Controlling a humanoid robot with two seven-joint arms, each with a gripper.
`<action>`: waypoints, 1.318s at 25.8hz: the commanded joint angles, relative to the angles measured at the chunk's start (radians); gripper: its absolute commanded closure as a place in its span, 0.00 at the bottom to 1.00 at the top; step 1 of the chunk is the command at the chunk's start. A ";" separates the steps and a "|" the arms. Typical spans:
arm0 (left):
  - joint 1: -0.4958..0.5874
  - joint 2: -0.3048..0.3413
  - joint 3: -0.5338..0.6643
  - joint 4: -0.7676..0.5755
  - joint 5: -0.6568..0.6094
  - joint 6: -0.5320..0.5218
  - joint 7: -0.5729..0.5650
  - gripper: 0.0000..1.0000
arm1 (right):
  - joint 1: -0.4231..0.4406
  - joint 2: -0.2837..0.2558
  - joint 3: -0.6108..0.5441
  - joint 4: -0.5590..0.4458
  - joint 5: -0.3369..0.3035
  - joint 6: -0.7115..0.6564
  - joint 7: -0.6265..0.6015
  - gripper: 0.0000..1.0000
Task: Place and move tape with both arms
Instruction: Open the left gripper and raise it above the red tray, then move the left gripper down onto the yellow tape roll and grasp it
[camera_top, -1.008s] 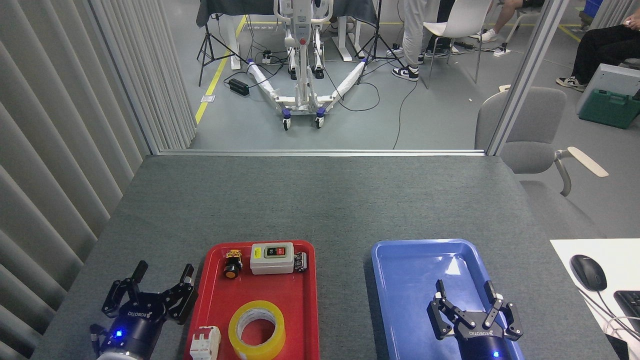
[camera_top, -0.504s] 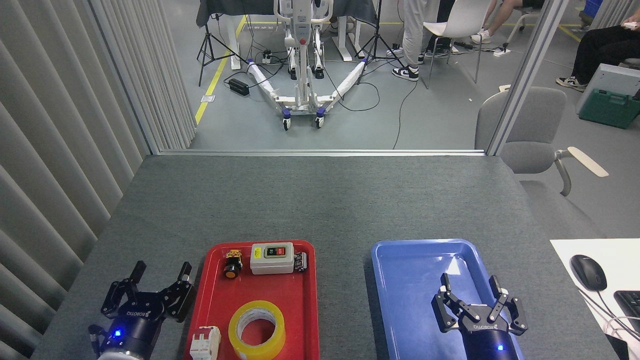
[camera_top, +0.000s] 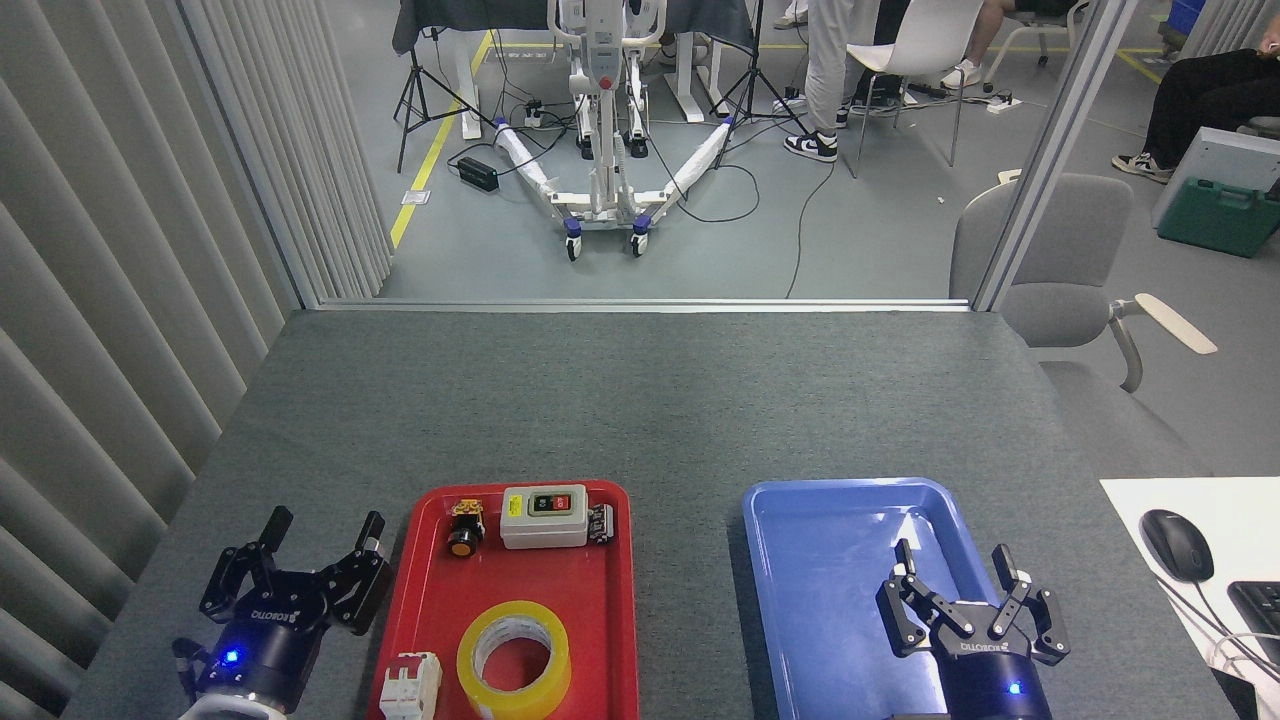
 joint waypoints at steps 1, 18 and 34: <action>-0.001 0.001 0.000 -0.057 0.002 0.001 -0.001 0.00 | 0.006 -0.001 -0.029 0.003 -0.002 -0.007 -0.002 0.00; -0.168 0.080 -0.239 -0.082 0.035 -0.120 -0.672 0.00 | 0.009 0.005 -0.034 0.003 0.000 -0.042 0.000 0.00; -0.250 0.053 -0.381 0.021 0.058 -0.096 -0.937 0.01 | 0.008 0.008 -0.032 0.003 0.001 -0.042 0.000 0.00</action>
